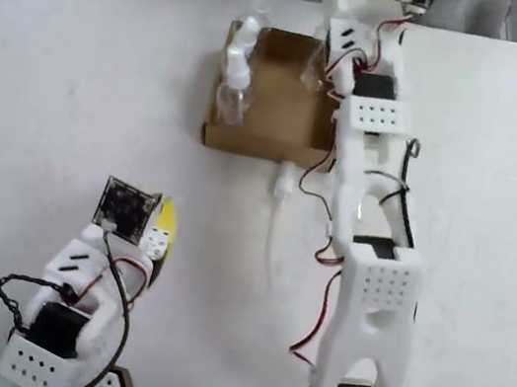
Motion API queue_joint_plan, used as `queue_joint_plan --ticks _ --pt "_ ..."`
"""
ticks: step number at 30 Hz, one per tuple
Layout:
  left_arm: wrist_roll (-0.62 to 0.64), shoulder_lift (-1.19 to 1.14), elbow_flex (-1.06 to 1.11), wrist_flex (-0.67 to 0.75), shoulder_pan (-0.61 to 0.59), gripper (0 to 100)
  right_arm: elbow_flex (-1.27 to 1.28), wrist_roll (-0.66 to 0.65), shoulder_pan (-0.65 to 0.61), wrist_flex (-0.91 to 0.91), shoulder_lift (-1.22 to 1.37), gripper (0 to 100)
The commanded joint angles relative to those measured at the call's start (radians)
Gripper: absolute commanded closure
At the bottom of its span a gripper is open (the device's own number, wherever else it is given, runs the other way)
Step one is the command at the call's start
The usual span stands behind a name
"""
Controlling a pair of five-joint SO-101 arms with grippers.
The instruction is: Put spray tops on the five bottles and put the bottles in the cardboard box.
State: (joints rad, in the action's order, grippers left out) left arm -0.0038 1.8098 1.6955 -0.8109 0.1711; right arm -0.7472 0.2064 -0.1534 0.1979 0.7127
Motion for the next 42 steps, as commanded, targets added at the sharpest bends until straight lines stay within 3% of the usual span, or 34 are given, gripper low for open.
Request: queue_joint_plan --ticks 1,9,15,28,33,42 --pt "-0.006 -0.002 -0.002 0.000 0.001 94 -0.018 0.006 0.033 0.140 -0.160 73.0" --pt "-0.006 -0.002 -0.002 0.002 0.001 94 -0.018 -0.006 0.074 0.604 -0.371 73.3" --pt "-0.006 -0.002 -0.002 -0.003 0.001 94 -0.018 -0.121 0.099 0.868 -0.478 73.3" --pt "-0.006 -0.002 -0.002 -0.032 0.001 94 -0.018 -0.127 0.104 1.435 -0.532 73.1" --pt "-0.006 -0.002 -0.002 -0.032 0.001 94 -0.015 -0.135 0.105 1.566 -0.526 73.2" --pt "-0.006 -0.002 -0.002 -0.032 0.001 94 0.267 -0.315 0.124 1.570 -0.590 73.3"
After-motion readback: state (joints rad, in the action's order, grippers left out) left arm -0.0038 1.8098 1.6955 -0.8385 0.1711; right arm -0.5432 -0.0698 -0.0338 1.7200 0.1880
